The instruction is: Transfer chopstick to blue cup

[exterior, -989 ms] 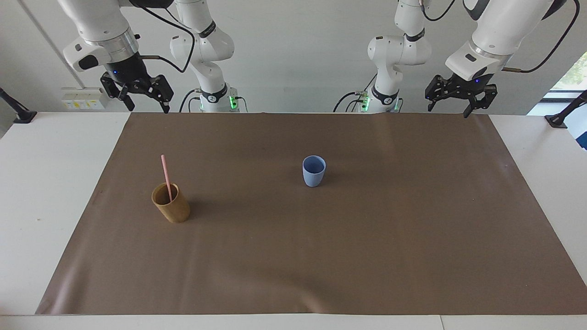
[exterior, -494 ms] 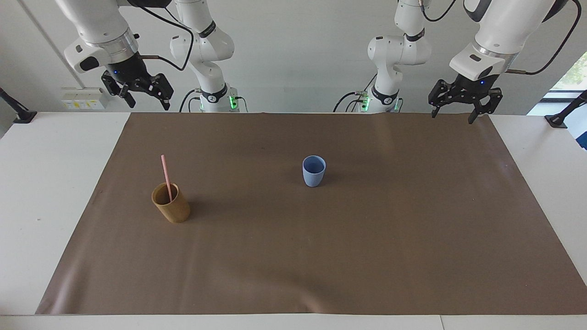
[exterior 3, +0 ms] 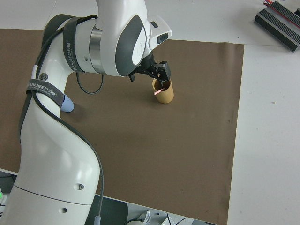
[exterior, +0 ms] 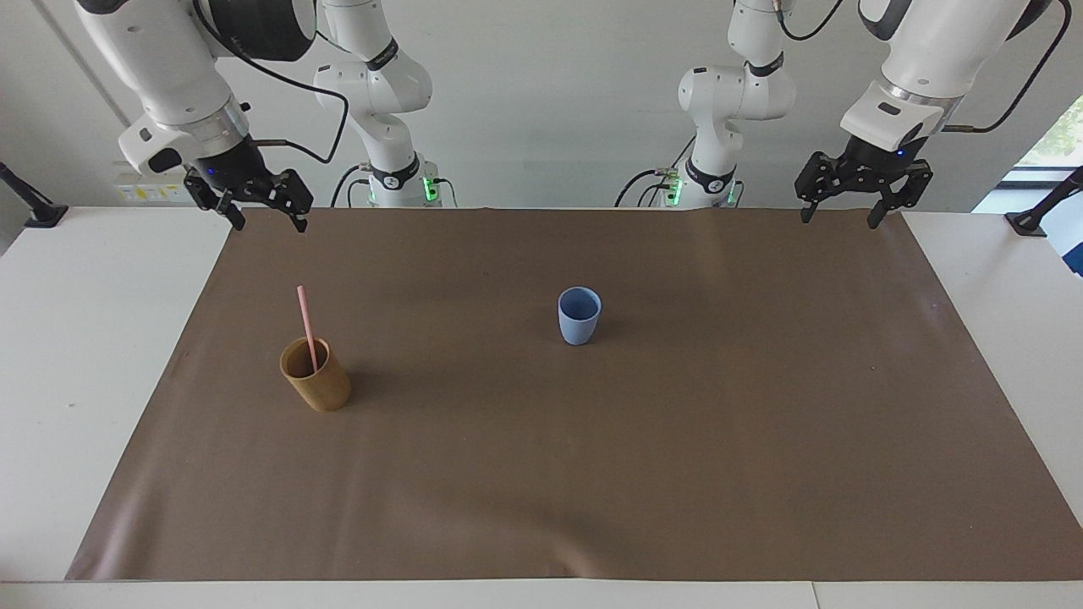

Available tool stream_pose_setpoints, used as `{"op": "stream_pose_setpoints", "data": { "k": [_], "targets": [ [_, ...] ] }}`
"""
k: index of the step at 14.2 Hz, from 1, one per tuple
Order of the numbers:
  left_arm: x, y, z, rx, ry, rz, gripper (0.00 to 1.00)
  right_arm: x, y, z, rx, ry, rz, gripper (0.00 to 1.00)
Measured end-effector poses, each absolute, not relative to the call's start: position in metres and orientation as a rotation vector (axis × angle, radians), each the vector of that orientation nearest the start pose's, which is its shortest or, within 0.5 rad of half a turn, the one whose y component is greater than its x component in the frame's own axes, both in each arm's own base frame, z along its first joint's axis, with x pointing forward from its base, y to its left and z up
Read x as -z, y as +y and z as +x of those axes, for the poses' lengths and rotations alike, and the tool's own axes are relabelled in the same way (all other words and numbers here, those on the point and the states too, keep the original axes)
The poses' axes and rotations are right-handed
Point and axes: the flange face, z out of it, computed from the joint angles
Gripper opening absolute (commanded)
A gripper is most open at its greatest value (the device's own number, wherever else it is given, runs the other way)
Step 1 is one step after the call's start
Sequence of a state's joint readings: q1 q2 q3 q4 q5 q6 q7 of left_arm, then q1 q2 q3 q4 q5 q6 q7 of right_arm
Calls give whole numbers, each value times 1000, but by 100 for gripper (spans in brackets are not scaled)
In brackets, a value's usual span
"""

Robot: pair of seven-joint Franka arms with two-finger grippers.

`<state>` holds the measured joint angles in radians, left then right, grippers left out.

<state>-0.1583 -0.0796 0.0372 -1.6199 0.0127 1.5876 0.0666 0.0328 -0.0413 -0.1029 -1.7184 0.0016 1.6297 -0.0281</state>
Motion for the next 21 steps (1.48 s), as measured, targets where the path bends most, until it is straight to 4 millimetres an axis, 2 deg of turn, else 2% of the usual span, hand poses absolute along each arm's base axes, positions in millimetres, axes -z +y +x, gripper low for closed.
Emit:
{"op": "stream_pose_setpoints", "data": {
  "k": [5, 7, 10, 13, 15, 17, 19, 20, 21],
  "targets": [
    [-639, -47, 521, -44, 252, -3121, 100, -507, -39, 566, -227, 52, -3124, 100],
    [-637, -42, 521, -54, 236, -3122, 100, -482, -36, 578, -240, 48, -3102, 100],
    [-636, -42, 521, -61, 235, -3122, 100, -458, -36, 582, -265, -16, -3092, 100],
    [-636, -42, 521, -59, 233, -3122, 100, -449, -36, 580, -276, -18, -3090, 100],
    [-637, -43, 521, -56, 233, -3122, 100, -446, -36, 579, -288, -16, -3089, 71],
    [-638, -42, 521, -49, 227, -3123, 100, -445, -37, 579, -289, -10, -3082, 47],
    [-640, -42, 523, -38, 226, -3123, 100, -445, -42, 579, -285, 15, -3065, 15],
    [-643, -43, 525, -25, 225, -3124, 100, -445, -46, 579, -283, 28, -3060, 3],
    [-646, -43, 529, -12, 225, -3124, 100, -445, -48, 578, -282, 37, -3057, 0]
  ]
}}
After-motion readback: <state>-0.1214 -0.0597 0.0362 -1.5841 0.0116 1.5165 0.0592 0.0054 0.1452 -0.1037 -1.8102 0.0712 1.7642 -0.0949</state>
